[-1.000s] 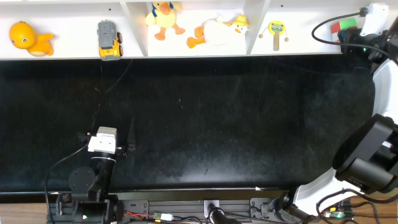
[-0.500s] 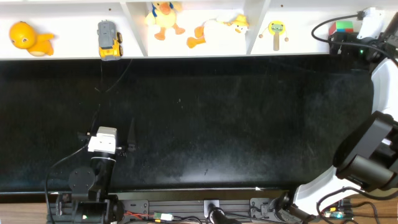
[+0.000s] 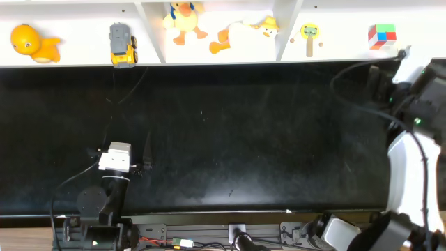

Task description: Store Toys

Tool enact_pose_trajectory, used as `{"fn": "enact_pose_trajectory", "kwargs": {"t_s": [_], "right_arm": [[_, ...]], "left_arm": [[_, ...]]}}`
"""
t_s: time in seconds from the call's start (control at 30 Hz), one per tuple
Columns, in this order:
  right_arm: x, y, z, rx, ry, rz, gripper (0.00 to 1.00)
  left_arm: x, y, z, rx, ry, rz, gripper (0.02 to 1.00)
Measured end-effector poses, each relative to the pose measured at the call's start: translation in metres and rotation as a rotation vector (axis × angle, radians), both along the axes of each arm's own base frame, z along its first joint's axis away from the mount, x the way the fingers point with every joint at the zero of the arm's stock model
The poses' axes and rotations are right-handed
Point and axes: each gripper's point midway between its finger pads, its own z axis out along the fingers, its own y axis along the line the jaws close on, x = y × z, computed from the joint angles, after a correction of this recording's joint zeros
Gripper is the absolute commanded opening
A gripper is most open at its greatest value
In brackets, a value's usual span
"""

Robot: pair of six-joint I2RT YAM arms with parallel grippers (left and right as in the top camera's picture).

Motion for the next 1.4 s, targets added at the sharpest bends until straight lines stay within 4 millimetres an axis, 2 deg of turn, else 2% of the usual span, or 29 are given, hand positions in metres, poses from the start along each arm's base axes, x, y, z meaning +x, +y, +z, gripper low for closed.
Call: {"fn": "enact_pose_trajectory", "kwargs": {"t_s": [0.07, 0.2, 0.3, 0.4, 0.53, 0.63, 0.77, 1.0, 1.07, 1.27, 1.4], "right_arm": [[-0.002, 0.023, -0.008, -0.006, 0.020, 0.013, 0.998], [-0.012, 0.089, -0.024, -0.017, 0.041, 0.087, 0.993], [-0.037, 0.127, -0.029, -0.020, 0.021, 0.126, 0.993], [-0.069, 0.145, -0.031, -0.007, -0.038, 0.128, 0.996], [-0.100, 0.143, -0.035, 0.040, -0.137, 0.071, 0.993], [-0.113, 0.135, -0.028, 0.107, -0.260, 0.007, 0.996], [-0.121, 0.131, -0.015, 0.184, -0.418, -0.040, 0.996], [-0.131, 0.128, -0.032, 0.237, -0.499, -0.061, 0.996], [-0.133, 0.128, -0.031, 0.242, -0.525, -0.058, 0.993], [-0.138, 0.133, 0.006, 0.261, -0.681, -0.011, 0.996], [-0.138, 0.139, 0.008, 0.156, -0.668, 0.053, 0.996]], "left_arm": [[0.000, 0.000, 0.000, 0.000, 0.000, 0.000, 0.998], [0.000, 0.000, 0.000, 0.000, 0.000, 0.000, 0.998], [0.000, 0.000, 0.000, 0.000, 0.000, 0.000, 0.998], [0.000, 0.000, 0.000, 0.000, 0.000, 0.000, 0.998], [0.000, 0.000, 0.000, 0.000, 0.000, 0.000, 0.998], [0.000, 0.000, 0.000, 0.000, 0.000, 0.000, 0.998], [0.000, 0.000, 0.000, 0.000, 0.000, 0.000, 0.998], [0.000, 0.000, 0.000, 0.000, 0.000, 0.000, 0.998], [0.000, 0.000, 0.000, 0.000, 0.000, 0.000, 0.998], [0.000, 0.000, 0.000, 0.000, 0.000, 0.000, 0.998], [0.000, 0.000, 0.000, 0.000, 0.000, 0.000, 0.998]]}}
